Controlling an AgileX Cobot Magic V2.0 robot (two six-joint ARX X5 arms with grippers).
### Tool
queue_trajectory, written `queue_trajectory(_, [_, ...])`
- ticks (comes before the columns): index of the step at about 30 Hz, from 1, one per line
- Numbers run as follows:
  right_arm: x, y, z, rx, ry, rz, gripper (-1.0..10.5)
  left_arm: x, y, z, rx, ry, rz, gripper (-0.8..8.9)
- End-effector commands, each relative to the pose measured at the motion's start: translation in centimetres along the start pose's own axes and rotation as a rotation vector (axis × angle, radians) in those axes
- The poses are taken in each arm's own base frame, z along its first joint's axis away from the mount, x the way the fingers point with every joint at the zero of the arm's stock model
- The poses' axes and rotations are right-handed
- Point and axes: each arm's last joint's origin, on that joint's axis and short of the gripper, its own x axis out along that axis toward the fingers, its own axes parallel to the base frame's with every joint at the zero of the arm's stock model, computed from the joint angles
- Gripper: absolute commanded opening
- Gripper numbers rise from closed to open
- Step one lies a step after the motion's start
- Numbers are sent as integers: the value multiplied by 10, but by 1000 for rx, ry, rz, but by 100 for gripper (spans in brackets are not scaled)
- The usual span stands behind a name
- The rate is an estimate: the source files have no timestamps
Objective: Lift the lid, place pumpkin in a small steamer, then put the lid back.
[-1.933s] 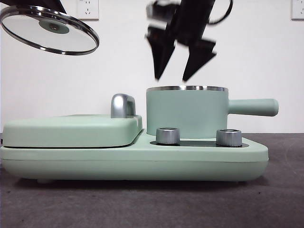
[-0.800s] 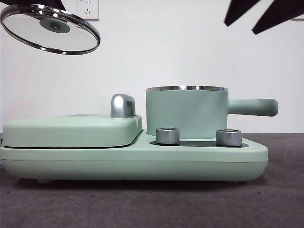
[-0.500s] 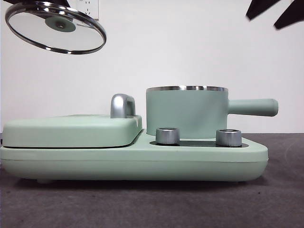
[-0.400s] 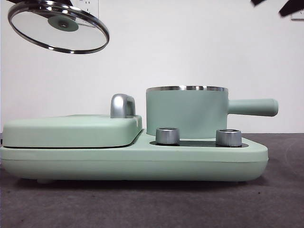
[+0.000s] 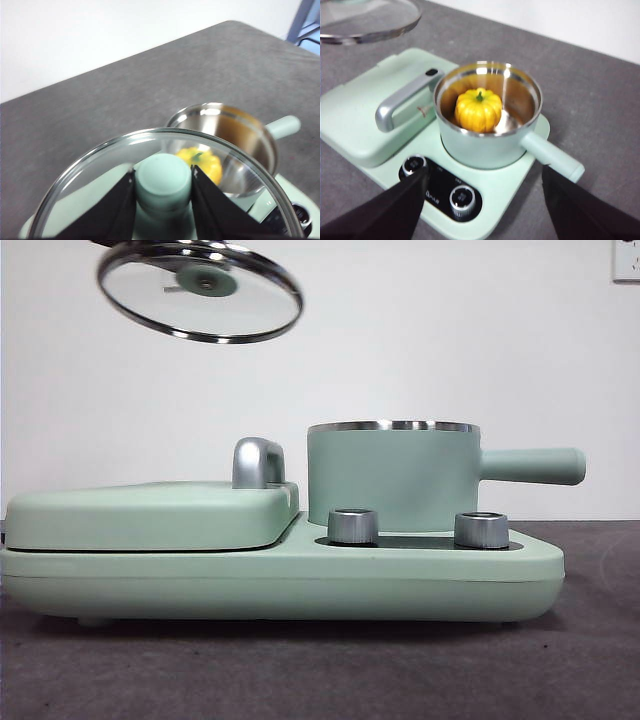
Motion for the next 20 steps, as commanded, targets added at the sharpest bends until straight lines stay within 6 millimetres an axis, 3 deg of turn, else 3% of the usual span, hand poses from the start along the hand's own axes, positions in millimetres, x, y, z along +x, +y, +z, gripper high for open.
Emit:
queue_trajectory(1, [1, 1, 0, 9, 10, 5, 349, 10, -8, 7, 16, -50, -33, 10])
queue_trajectory(20, [1, 1, -1, 24, 16, 7, 349, 95, -40, -3, 66, -198, -144, 10])
